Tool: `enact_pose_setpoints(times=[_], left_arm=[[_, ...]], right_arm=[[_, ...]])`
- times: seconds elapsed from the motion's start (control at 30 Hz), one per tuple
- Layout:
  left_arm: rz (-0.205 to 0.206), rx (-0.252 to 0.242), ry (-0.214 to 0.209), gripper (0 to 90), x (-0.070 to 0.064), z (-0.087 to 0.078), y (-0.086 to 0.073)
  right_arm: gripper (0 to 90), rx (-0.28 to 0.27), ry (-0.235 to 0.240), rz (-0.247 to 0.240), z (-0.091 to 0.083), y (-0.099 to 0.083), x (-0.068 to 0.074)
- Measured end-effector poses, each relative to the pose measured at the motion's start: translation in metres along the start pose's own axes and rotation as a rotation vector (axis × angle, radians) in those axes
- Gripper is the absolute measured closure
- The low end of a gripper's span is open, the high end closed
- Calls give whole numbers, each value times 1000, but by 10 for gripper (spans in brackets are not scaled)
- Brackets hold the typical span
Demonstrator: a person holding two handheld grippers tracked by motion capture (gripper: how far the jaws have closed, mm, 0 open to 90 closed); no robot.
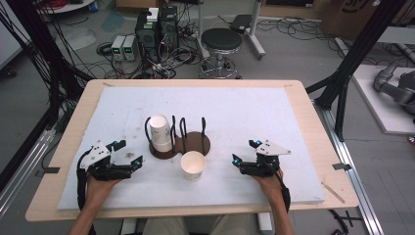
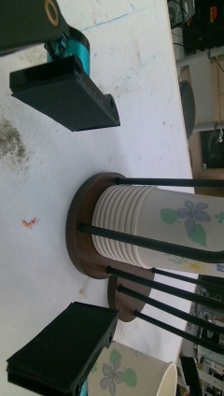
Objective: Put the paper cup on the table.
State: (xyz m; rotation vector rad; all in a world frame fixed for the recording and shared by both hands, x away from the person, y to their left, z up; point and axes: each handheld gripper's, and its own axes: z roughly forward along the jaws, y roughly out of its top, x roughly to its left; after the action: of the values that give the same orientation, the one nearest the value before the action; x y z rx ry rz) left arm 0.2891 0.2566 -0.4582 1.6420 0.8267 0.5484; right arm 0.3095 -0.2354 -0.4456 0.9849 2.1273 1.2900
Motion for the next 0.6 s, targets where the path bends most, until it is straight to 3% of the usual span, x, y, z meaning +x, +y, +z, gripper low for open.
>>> enact_pose_setpoints(times=[0.13, 0.6], left_arm=[[-10, -18, 4, 80, 0, -1, -1], [-15, -10, 13, 80, 1, -1, 0]], right_arm=[[170, 1, -9, -4, 2, -3, -3], [170, -22, -46, 20, -4, -6, -8]])
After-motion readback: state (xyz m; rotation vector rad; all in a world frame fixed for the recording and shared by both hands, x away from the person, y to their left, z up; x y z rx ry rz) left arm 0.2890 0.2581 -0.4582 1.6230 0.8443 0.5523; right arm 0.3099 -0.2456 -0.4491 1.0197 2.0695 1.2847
